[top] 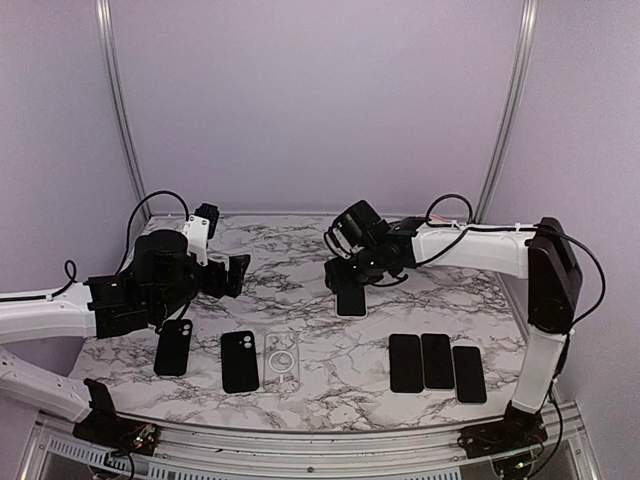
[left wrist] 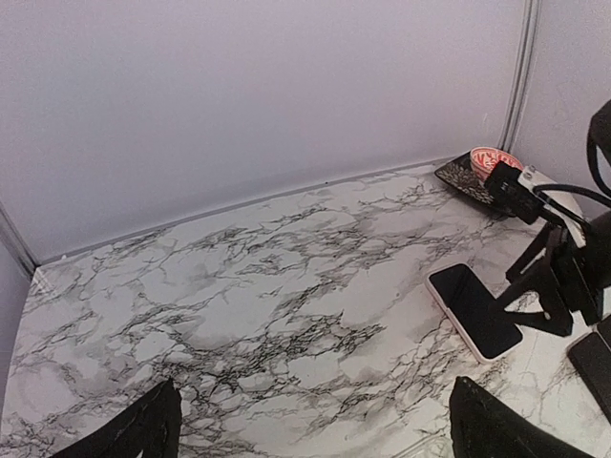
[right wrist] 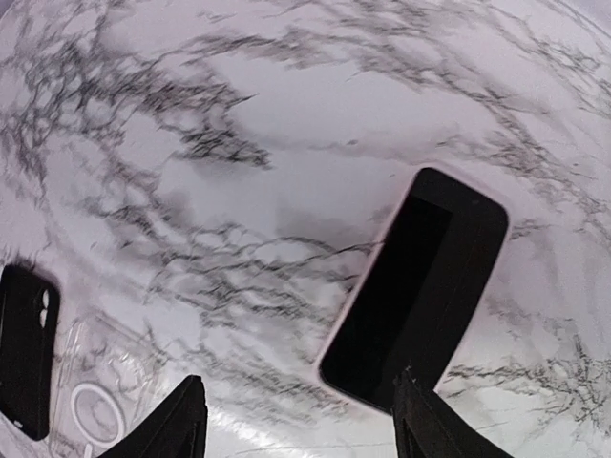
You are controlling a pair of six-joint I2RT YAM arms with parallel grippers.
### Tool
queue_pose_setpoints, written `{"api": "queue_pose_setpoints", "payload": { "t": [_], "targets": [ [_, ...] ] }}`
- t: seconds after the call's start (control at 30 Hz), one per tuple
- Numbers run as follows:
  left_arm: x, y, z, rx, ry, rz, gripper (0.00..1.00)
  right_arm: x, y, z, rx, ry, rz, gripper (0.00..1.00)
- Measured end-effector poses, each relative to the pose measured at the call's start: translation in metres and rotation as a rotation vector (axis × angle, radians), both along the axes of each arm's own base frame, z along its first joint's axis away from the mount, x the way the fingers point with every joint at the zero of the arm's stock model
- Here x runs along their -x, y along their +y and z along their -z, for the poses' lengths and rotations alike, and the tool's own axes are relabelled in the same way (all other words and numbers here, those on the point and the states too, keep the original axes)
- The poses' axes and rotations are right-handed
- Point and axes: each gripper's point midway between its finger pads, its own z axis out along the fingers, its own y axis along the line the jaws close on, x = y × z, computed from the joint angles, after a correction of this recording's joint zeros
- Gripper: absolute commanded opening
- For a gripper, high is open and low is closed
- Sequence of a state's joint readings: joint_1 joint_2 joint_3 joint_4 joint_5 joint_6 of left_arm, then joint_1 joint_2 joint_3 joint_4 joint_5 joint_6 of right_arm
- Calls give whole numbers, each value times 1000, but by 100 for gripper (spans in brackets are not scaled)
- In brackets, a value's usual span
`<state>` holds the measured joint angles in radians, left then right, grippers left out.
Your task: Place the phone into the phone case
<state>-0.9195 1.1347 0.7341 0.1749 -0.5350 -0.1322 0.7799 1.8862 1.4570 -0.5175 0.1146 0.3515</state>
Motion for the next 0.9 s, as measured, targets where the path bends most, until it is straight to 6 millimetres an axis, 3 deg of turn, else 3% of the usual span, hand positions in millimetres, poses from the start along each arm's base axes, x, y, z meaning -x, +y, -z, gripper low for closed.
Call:
{"api": "queue_pose_setpoints", "payload": {
  "t": [0.17,0.27,0.37,0.47,0.7,0.9],
  "targets": [
    [2,25,-3,-9,16,-73,99,68,63,3,29,2,-82,67],
    [6,35,-12,28,2,-86,99,94,91,14,35,33,-97,68],
    [11,39,-16,48,-7,-82,99,111,105,32,55,71,-92,67],
    [12,40,-12,50,1,-74,99,125,109,54,93,116,-64,61],
    [12,37,-6,74,28,-48,99,138,96,85,154,181,7,21],
    [11,38,-5,92,41,-44,99,143,90,92,131,204,41,14]
  ]
}}
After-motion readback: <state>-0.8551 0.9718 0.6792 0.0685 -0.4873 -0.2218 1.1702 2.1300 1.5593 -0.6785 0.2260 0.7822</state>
